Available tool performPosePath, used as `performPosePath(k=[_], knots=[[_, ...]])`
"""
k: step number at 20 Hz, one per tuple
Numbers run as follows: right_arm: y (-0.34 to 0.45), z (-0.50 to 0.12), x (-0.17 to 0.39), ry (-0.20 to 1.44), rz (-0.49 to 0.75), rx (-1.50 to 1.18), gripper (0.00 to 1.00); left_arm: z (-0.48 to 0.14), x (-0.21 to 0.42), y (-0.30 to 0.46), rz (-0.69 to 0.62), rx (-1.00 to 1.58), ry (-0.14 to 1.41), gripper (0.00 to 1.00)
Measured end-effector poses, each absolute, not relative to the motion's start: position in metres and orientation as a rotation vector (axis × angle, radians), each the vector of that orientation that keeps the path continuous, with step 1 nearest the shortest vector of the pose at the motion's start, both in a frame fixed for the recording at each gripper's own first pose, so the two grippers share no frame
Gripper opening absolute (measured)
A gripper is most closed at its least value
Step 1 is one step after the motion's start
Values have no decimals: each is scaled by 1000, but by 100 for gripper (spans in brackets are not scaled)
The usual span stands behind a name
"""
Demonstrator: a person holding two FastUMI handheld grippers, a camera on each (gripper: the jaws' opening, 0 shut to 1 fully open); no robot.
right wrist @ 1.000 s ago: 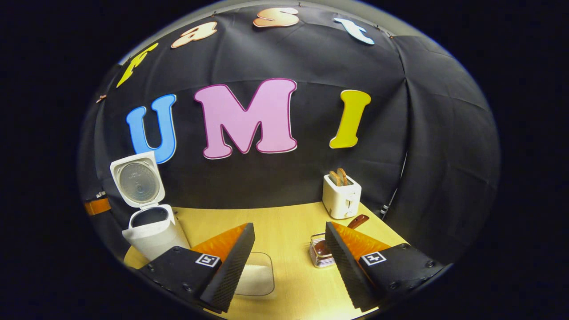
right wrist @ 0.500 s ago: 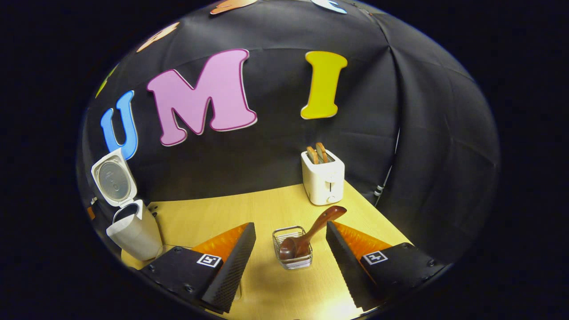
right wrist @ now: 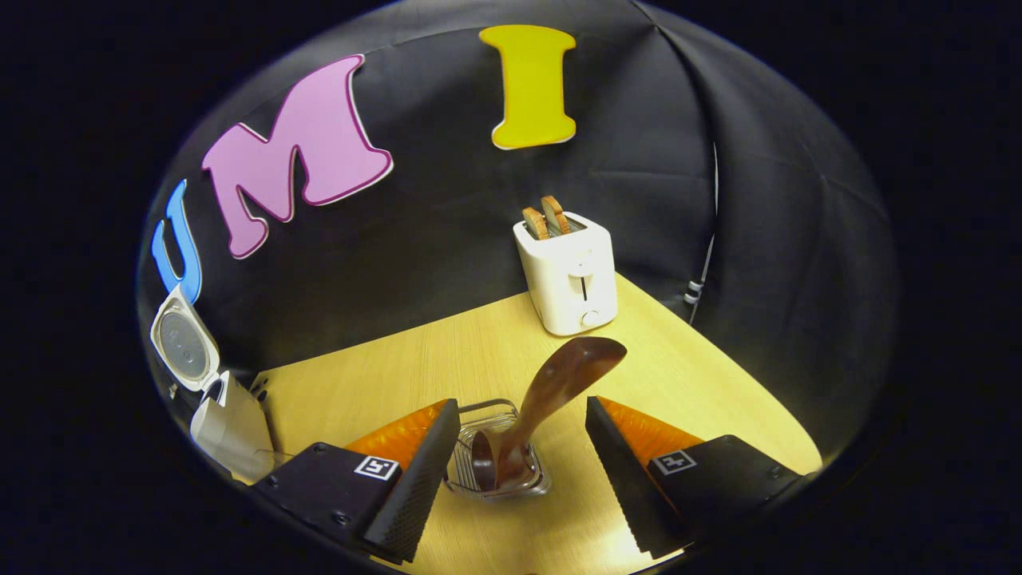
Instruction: Close the left gripper, press the button to open the rice cooker; take a wooden spoon from the chopstick holder with the right hand, scoop a spoonful of rice and pour it into the rice cooker, then put the wooden spoon back into the chopstick holder.
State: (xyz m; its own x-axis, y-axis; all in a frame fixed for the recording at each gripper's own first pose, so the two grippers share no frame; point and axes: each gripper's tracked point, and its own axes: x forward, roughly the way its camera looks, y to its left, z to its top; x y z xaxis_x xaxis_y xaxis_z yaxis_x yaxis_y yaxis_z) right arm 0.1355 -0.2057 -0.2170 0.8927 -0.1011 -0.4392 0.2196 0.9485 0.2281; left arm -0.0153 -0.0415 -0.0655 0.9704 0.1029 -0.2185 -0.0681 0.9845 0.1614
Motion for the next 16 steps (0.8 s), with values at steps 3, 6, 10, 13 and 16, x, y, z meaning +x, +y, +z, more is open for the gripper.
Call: performPosePath(k=[3,6,10,13,16], knots=[[-211,-229,156,444,-169,343,99,-70,-22,-42,99,162,243,95],[-206,-237,168,465,-147,377,96,-75,-26,-44,106,170,259,95],[-201,-234,172,454,-155,368,78,-85,-27,-48,105,176,284,95],[-198,-233,170,449,-154,374,25,-82,-28,-55,82,184,272,95],[-192,-232,170,465,-136,355,21,-81,-29,-56,67,199,265,95]])
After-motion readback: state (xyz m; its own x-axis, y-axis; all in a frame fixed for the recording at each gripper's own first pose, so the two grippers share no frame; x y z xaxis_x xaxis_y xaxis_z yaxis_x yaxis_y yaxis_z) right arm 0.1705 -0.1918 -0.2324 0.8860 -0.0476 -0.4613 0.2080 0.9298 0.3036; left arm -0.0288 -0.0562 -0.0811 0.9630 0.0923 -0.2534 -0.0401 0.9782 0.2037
